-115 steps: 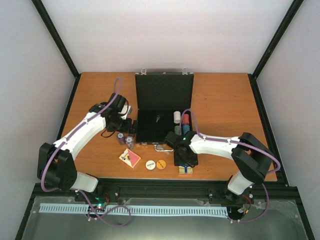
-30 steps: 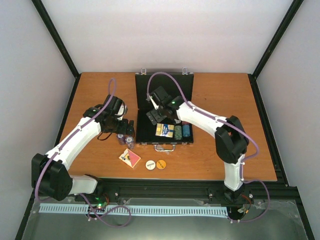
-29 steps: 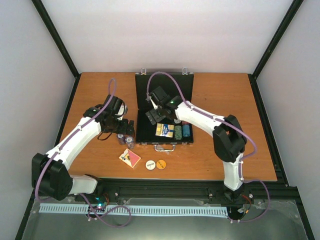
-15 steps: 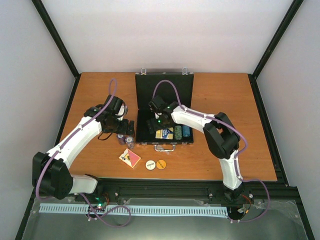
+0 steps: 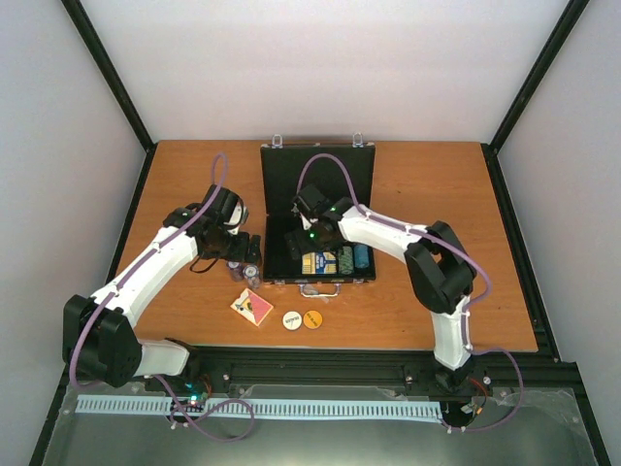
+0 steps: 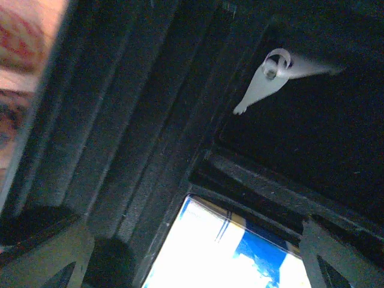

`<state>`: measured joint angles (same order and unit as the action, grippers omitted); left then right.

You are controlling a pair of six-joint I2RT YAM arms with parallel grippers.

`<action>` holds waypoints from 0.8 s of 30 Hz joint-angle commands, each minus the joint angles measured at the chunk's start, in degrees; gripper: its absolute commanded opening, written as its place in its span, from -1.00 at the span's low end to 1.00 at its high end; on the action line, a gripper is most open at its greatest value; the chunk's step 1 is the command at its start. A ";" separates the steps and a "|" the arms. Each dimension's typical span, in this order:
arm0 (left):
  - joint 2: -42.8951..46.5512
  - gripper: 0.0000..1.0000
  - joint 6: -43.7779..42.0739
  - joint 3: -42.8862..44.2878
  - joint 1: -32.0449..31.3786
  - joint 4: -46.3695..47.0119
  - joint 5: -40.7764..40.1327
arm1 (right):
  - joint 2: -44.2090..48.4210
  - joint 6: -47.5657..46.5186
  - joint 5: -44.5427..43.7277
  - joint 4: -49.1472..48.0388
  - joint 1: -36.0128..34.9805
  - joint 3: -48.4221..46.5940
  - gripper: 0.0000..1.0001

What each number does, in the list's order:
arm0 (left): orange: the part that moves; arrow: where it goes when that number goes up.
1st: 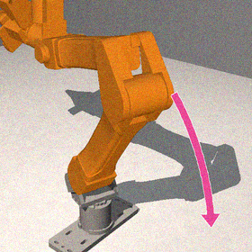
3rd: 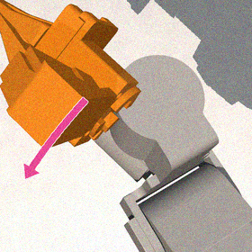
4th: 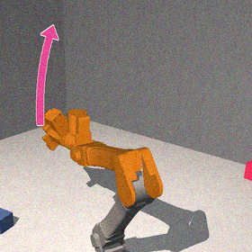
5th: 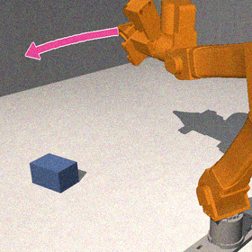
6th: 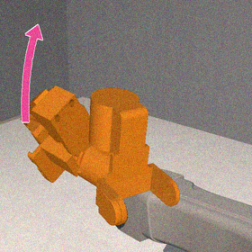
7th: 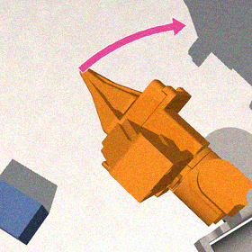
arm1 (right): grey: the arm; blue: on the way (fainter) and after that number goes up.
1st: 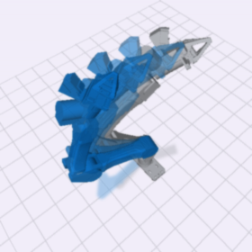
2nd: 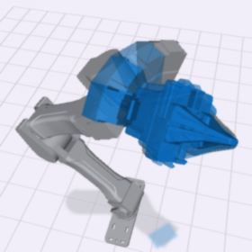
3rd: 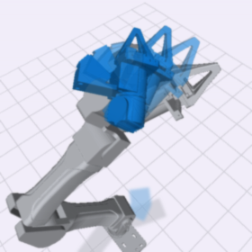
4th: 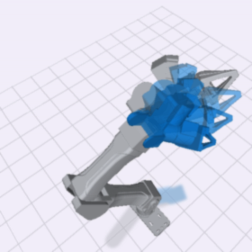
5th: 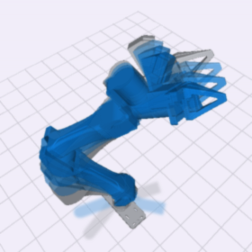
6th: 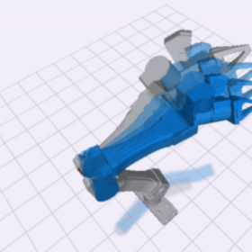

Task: Pack up texas hold em set

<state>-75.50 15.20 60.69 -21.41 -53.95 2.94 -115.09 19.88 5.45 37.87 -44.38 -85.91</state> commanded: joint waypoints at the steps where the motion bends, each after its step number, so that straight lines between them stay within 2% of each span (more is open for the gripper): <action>1: 0.01 1.00 0.05 0.98 -0.29 0.00 0.07 | 6.86 -3.50 -4.50 -0.51 -0.27 -1.35 0.92; 7: -0.55 0.99 0.23 3.68 -0.30 -0.60 -0.08 | 9.91 -7.61 -5.98 7.18 -1.95 -3.69 1.00; 13: -1.42 1.00 0.54 7.55 -0.17 -2.38 -1.11 | 15.31 -6.77 -5.65 13.31 -5.92 0.55 1.00; 20: -0.56 1.00 4.17 13.75 4.66 -4.99 1.77 | 19.90 -6.26 -3.30 13.82 -11.56 4.39 1.00; 24: 1.19 1.00 6.16 19.11 6.94 -7.28 -0.66 | 18.63 -8.55 -2.51 14.34 -14.52 2.56 1.00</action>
<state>-76.84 18.11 73.56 -16.49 -58.15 3.51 -96.47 13.41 1.83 51.07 -56.45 -82.13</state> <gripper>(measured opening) 0.998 1.000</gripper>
